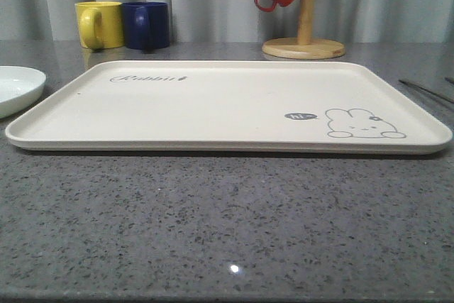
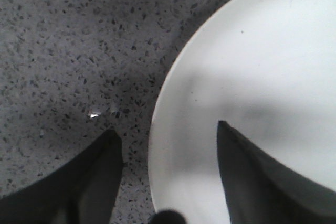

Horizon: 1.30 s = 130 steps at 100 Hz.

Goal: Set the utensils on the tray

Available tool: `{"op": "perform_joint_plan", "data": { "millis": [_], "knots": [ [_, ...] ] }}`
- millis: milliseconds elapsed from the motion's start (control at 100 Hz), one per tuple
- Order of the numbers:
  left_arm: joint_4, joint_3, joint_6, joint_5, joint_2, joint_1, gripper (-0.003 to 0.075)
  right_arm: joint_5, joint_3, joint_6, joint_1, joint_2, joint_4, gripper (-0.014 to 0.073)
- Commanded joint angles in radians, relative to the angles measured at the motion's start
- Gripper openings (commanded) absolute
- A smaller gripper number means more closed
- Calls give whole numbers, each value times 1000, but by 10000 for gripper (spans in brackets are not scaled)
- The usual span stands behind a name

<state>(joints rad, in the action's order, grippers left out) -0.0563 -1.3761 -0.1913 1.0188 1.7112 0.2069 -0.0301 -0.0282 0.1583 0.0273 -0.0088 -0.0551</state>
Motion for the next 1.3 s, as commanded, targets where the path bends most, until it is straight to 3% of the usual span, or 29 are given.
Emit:
{"op": "perform_joint_plan", "data": {
  "millis": [0,270,340,500,780,1040,1290],
  "knots": [
    [-10,-34,-2,-32,-21,3,389,92,19,-8,-5,-18,1,-78],
    [-8,-34,-2,-24,3,3,370,92,19,-8,-5,-18,1,-78],
    [-8,-34,-2,-20,3,3,288,92,19,-8,-5,-18,1,-78],
    [-4,-34,-25,-10,3,3,-13,92,19,-8,-5,-18,1,-78],
    [-20,-34,-34,-1,-24,46,-17,92,19,-8,-5,-18,1,-78],
    [-245,-74,-161,48,-130,129,-17,92,19,-8,-5,-18,1,-78],
    [-366,-145,-188,115,-189,76,-18,92,19,-8,-5,-18,1,-78]
  ]
}}
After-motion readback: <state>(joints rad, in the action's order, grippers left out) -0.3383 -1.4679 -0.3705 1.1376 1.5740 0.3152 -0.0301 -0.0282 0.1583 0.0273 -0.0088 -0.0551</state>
